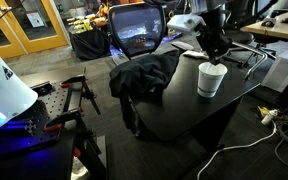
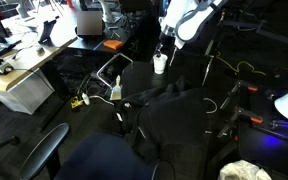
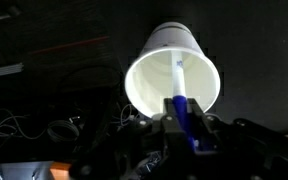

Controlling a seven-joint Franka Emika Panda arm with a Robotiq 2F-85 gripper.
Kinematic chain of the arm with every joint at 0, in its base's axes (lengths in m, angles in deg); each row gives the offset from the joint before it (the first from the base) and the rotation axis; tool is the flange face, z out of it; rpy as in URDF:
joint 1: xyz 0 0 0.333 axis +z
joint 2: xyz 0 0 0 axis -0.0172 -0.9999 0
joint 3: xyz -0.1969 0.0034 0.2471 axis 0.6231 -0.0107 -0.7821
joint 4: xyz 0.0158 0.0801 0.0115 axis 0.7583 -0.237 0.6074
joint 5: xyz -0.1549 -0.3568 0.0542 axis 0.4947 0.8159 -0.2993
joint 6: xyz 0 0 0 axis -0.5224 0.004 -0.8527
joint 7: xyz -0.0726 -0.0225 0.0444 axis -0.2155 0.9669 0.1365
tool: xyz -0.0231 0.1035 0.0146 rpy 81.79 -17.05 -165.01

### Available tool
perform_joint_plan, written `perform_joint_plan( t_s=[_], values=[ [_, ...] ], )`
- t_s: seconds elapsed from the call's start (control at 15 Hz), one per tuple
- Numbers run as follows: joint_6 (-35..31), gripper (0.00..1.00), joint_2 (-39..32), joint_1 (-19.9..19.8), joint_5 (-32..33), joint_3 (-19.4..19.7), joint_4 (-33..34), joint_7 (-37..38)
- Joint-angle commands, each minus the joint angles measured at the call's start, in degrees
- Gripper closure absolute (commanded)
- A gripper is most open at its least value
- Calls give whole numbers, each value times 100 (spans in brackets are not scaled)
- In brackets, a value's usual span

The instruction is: Take the blue pen out of the white cup

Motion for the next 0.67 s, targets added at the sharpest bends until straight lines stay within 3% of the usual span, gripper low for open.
perform_joint_plan(
  t_s=[0.0,0.6],
  values=[
    [-432,96,800,550,423,595,-855,569],
    [-559,96,1814,1767,1640,1927,-1530,1417]
  ],
)
